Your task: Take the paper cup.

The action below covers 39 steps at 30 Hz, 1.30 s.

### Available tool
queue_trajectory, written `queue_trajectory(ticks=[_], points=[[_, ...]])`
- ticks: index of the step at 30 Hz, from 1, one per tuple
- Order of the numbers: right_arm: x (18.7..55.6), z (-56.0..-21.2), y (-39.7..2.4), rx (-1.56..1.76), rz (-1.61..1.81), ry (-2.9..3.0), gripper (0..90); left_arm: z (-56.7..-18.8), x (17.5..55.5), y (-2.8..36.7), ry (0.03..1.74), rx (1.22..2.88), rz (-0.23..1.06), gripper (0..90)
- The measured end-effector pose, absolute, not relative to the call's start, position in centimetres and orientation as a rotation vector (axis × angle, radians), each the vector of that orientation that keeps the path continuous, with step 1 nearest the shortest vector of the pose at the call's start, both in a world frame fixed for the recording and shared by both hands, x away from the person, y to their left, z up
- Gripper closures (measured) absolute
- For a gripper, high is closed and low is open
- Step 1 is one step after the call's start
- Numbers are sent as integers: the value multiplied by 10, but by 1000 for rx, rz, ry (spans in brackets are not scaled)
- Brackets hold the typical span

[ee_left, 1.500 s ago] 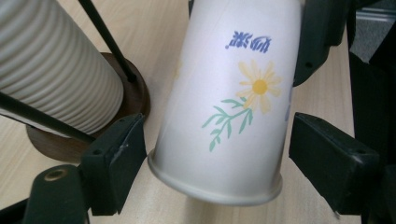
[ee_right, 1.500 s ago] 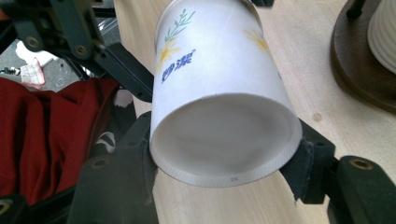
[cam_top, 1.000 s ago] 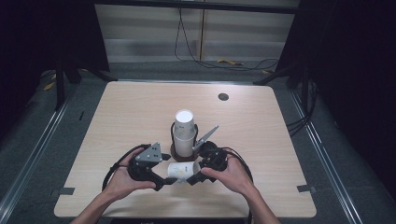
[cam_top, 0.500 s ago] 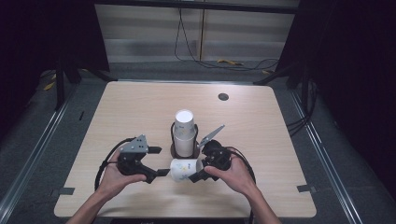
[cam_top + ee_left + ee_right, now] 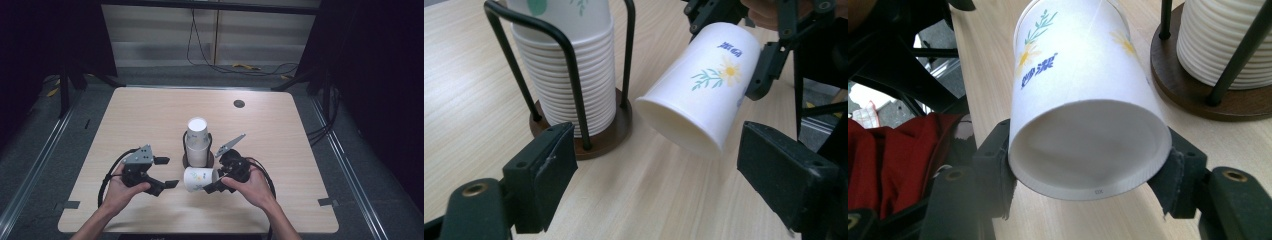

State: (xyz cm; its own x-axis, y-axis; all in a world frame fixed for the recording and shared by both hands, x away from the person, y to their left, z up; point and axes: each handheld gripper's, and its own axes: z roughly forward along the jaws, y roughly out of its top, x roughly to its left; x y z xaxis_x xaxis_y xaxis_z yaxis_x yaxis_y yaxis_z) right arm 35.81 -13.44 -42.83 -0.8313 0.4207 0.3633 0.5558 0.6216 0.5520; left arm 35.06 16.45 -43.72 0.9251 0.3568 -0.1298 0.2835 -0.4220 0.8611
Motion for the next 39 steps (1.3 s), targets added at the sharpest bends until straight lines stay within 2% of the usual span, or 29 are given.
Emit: queue_trajectory(ticks=[39], points=[[358,-422,-153,-761,-1337,-2541,371,-437,347,159,445,1931,43,157]])
